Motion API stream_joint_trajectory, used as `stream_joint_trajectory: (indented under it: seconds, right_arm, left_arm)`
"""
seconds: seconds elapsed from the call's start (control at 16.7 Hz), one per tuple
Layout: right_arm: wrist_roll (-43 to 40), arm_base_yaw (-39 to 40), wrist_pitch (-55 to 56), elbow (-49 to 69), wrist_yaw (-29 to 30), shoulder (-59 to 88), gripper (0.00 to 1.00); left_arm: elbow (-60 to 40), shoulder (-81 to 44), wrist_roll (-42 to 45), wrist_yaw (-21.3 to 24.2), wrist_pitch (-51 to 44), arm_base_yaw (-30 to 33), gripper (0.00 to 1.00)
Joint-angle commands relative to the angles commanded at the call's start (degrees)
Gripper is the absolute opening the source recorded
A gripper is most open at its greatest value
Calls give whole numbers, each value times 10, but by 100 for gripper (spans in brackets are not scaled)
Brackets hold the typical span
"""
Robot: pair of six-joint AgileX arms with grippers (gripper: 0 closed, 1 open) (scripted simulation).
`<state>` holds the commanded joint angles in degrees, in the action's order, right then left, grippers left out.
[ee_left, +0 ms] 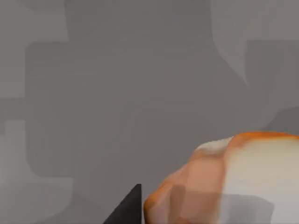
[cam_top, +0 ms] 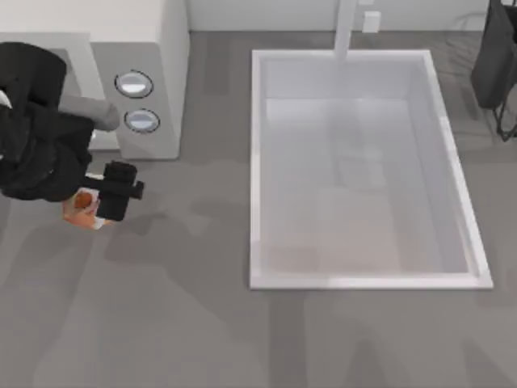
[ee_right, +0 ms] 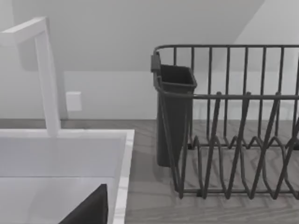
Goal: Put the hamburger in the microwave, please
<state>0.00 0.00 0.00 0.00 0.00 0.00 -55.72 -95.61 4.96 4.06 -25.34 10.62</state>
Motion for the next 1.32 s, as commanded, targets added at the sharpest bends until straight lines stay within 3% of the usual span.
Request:
stream_joint_trajectory:
  seconds: [0.48, 0.72, 0.96, 1.32]
  right_arm:
    - [0, 0, 0, 0, 0, 0, 100]
    - [0, 0, 0, 0, 0, 0, 100]
    - [0, 0, 0, 0, 0, 0, 100]
    - [0, 0, 0, 0, 0, 0, 100]
  left_arm:
    - [31, -163, 5, 43, 496, -128, 0]
    - [50, -219, 3, 63, 669, -179, 0]
    - [56, -245, -1, 75, 746, -206, 0]
    - [55, -245, 0, 75, 749, -205, 0]
